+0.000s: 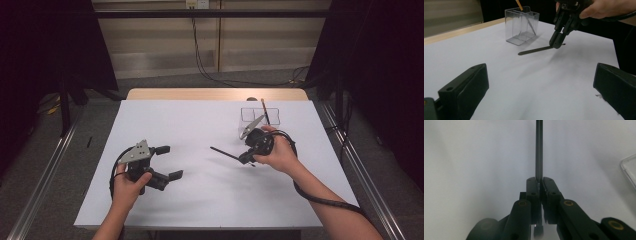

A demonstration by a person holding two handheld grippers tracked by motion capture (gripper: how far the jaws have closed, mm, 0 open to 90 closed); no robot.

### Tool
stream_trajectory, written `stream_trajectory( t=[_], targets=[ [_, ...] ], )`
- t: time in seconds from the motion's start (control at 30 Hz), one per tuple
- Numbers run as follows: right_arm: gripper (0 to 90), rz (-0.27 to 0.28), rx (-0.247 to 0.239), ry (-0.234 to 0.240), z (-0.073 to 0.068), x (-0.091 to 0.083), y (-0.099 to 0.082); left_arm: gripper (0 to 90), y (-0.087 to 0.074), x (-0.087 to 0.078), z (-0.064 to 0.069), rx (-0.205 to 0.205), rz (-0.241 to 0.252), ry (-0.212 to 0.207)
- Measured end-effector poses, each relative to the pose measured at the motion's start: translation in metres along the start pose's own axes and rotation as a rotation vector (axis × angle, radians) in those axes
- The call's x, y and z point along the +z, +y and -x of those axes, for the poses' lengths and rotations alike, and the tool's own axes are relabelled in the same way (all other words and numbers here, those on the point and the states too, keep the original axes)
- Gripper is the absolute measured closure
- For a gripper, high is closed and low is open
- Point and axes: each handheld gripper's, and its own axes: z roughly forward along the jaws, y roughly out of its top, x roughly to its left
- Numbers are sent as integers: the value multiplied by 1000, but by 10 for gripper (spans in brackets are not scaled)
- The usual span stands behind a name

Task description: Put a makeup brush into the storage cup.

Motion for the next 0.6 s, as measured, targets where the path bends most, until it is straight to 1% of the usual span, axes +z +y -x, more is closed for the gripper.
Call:
stream_trajectory(
  t=[0.03, 0.1, 0.13, 0.17, 0.27, 0.3, 0.33, 0.4, 0.53, 0.6],
  targets=[
    [849, 2, -7, 2, -2, 0, 0, 0, 1, 1, -1, -6, 0, -2],
    [850, 2, -24, 15, -5, -1, 1, 0, 3, 5, -3, -16, -4, 7],
    [849, 1, -30, 17, -7, -1, 1, 0, 4, 7, -4, -17, -11, 3],
    [849, 1, -40, 23, -8, -1, 2, 0, 6, 10, -4, -8, -27, 1],
    [849, 8, -53, 34, -12, -2, 3, 0, 10, 17, -4, 10, -49, -7],
    [849, 12, -55, 39, -13, -2, 3, 0, 12, 20, -4, 20, -67, -12],
    [849, 13, -60, 45, -14, -2, 3, 0, 13, 22, -4, 26, -72, -14],
    [849, 14, -71, 56, -16, -2, 3, 0, 15, 27, -4, 30, -89, -19],
    [849, 1, -99, 53, -19, -2, 3, 0, 19, 37, -3, 18, -127, -23],
    [849, 3, -105, 63, -21, -3, 3, 0, 21, 43, -2, 15, -158, -25]
  ],
)
